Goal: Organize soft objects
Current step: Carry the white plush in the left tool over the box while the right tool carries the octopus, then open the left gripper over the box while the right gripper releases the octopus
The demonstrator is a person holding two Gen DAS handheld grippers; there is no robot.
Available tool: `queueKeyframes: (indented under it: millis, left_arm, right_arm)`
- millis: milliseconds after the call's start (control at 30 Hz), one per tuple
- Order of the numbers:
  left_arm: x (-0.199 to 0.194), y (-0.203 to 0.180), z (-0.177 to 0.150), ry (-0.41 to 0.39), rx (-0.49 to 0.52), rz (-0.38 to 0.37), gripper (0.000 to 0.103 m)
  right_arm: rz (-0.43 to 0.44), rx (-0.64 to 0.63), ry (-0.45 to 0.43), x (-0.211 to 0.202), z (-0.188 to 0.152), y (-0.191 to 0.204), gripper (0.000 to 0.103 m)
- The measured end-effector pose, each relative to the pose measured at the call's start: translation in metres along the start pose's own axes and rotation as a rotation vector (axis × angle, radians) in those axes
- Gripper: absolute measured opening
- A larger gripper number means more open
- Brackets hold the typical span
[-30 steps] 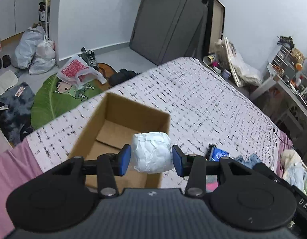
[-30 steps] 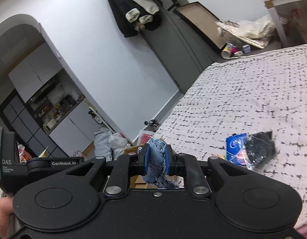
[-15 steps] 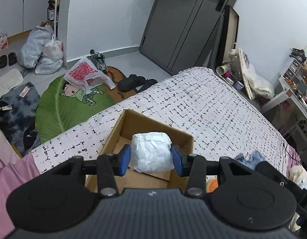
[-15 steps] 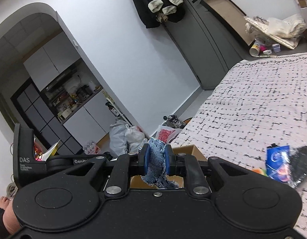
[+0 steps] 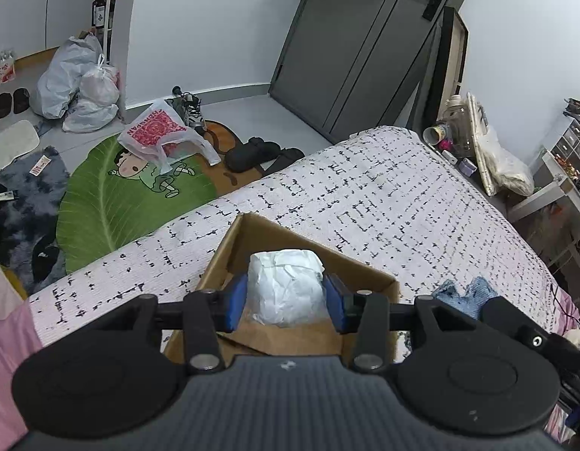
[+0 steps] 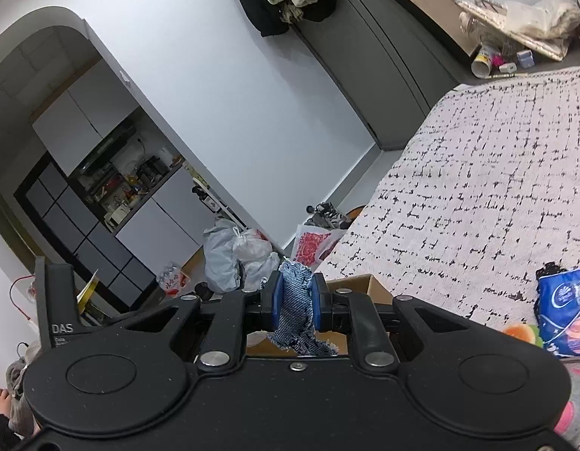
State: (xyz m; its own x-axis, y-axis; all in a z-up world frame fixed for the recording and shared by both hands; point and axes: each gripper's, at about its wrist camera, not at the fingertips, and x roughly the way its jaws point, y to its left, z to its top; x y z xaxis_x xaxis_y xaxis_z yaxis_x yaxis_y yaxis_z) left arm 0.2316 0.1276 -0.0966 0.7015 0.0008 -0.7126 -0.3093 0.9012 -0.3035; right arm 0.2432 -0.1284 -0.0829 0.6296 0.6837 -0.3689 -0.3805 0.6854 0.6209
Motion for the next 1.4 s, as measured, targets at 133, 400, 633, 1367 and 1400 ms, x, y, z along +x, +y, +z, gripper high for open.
queueKeyframes:
  millis: [133, 400, 633, 1367, 1400]
  left_arm:
    - [0.016, 0.007, -0.002, 0.019, -0.025, -0.006, 0.044]
    - [0.023, 0.024, 0.0, -0.047, -0.095, -0.031, 0.051]
    - [0.025, 0.017, -0.004, -0.036, -0.053, -0.037, 0.061]
    - [-0.017, -0.011, -0.019, -0.079, 0.044, -0.036, 0.084]
    - [-0.02, -0.012, -0.02, -0.083, 0.044, -0.03, 0.084]
  right_arm:
    - [-0.008, 0.016, 0.014, 0.011, -0.002, -0.007, 0.016]
    - [-0.025, 0.028, 0.048, 0.028, -0.008, -0.011, 0.016]
    - [-0.049, 0.026, 0.058, 0.037, -0.013, -0.009, 0.021]
    - [-0.296, 0.046, -0.018, -0.02, 0.008, -0.009, 0.102]
    - [-0.311, 0.043, -0.027, -0.024, 0.01, -0.009, 0.102]
